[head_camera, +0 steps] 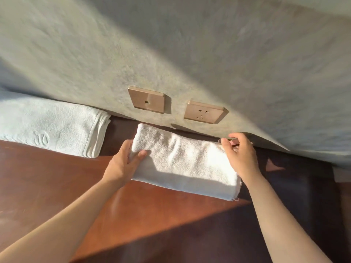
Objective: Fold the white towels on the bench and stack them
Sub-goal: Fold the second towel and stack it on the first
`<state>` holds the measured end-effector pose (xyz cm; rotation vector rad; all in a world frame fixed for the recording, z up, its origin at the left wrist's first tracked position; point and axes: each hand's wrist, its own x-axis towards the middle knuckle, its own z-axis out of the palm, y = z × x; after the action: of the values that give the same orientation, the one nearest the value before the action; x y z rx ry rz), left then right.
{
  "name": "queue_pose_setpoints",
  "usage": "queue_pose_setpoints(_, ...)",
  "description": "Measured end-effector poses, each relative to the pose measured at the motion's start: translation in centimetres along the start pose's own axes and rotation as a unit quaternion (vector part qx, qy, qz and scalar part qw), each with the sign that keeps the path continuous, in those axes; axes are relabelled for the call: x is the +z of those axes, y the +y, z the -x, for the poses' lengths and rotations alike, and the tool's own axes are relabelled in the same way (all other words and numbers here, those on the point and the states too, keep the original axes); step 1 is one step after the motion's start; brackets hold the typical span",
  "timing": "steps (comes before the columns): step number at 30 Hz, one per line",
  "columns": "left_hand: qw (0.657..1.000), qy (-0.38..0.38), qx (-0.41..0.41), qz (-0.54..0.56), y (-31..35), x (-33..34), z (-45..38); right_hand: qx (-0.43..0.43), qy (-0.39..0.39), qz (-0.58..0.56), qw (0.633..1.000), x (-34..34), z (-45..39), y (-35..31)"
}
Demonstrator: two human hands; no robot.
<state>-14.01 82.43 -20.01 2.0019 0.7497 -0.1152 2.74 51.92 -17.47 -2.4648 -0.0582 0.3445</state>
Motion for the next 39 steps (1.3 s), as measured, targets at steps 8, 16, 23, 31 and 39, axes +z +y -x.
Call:
queue_pose_setpoints(8, 0.99, 0.104, -0.064, -0.068, 2.2, 3.3, 0.3, -0.14, -0.072, 0.279, 0.947, 7.0, 7.0, -3.5)
queue_pose_setpoints(16, 0.897, 0.018, 0.258, -0.359, 3.6, 7.1, 0.4, -0.208, -0.078, 0.304, 0.926, 7.8, 4.4, -1.9)
queue_pose_setpoints(23, 0.874, -0.032, 0.198, -0.443, 3.9, 9.1, 0.1, -0.208, -0.096, 0.321, 0.919, 8.2, 3.0, -0.9)
queue_pose_setpoints(31, 0.859, -0.039, 0.239, -0.45, 3.3, 6.5, -1.7, -0.22, -0.054, 0.31, 0.923, 6.5, 3.1, 2.0)
queue_pose_setpoints(39, 0.869, 0.01, 0.188, -0.458, 1.6, 3.9, -1.0, -0.069, -0.001, 0.28, 0.958, 5.2, 4.4, 1.0)
